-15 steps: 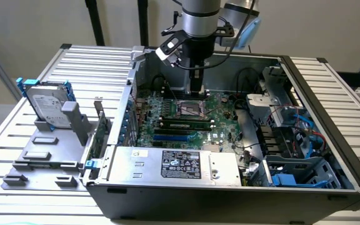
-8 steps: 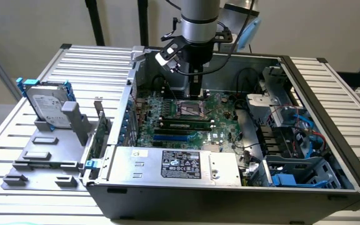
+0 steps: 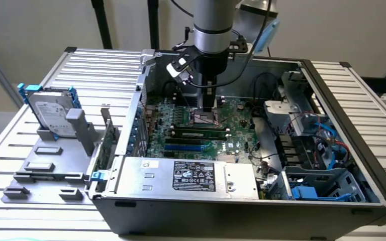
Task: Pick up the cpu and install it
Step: 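Place the cpu into insertion slot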
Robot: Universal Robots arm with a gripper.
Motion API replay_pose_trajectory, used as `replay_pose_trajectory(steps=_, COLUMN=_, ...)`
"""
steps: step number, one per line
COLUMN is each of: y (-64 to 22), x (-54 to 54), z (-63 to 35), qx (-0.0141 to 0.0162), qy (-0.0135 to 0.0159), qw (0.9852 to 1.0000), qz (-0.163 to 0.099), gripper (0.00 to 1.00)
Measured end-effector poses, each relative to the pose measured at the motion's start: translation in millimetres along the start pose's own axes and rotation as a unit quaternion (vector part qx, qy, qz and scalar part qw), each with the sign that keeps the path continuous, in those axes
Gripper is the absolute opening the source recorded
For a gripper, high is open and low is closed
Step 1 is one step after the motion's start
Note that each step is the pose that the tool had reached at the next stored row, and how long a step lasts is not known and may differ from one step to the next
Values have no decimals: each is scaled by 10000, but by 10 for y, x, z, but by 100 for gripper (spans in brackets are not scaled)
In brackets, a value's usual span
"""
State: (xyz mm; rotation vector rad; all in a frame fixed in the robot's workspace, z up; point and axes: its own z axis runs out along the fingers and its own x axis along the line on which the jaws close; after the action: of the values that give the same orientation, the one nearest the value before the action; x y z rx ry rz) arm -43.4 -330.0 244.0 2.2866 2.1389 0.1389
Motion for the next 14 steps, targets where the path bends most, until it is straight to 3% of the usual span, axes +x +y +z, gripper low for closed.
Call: replay_pose_trajectory(steps=14, y=-29, x=-30, z=253, qx=3, qy=6, qw=10000, qz=-52, gripper=55)
